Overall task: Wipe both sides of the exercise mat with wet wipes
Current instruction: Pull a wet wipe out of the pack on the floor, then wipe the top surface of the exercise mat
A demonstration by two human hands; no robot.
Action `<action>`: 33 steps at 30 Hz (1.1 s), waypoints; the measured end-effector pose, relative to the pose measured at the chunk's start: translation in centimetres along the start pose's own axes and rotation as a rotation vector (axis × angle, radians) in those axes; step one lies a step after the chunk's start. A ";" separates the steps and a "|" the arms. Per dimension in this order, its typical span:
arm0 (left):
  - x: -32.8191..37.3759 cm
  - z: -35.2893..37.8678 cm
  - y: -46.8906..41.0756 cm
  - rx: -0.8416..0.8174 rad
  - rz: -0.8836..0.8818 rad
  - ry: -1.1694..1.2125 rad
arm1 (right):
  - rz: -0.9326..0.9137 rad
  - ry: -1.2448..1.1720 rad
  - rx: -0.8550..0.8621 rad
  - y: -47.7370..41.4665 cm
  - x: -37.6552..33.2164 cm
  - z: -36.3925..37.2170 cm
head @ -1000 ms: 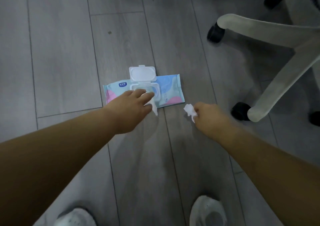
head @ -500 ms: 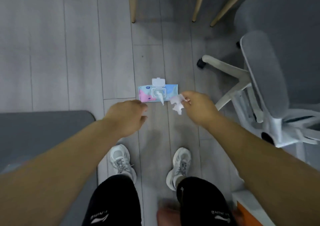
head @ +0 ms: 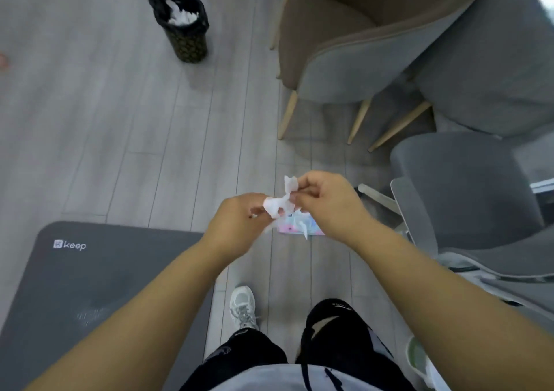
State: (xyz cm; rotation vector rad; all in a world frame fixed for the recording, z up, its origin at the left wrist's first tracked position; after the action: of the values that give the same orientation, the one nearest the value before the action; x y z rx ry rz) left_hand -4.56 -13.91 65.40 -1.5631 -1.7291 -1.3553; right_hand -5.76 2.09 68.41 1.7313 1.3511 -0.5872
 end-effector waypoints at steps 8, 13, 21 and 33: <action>1.7 -6.6 2.7 0.368 -0.159 0.259 | -0.128 -0.014 -0.028 -2.9 -6.6 -0.5; 3.3 -6.0 4.8 0.647 -0.264 0.391 | -0.020 -0.173 -0.337 -3.5 -8.5 1.1; 1.4 -1.4 13.2 1.002 -0.518 0.500 | -0.079 0.035 -0.851 1.0 -7.6 4.8; -9.0 3.2 37.1 1.538 -0.847 0.839 | -0.462 0.635 -1.047 18.8 -6.4 18.0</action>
State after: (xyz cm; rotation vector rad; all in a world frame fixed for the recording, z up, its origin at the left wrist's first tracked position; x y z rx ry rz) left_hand 32.93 -19.98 70.08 0.5369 -1.8948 -0.3524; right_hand 12.32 -17.63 69.88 0.7300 2.0046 0.4682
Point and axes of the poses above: each hand's wrist, its own y-axis away from the middle knuckle, its own z-axis out of the palm, x = y × z, the point moved 3 cm from there along -y, towards the middle knuckle, and after that the axes turned 8 degrees about x, right-handed, at the moved point
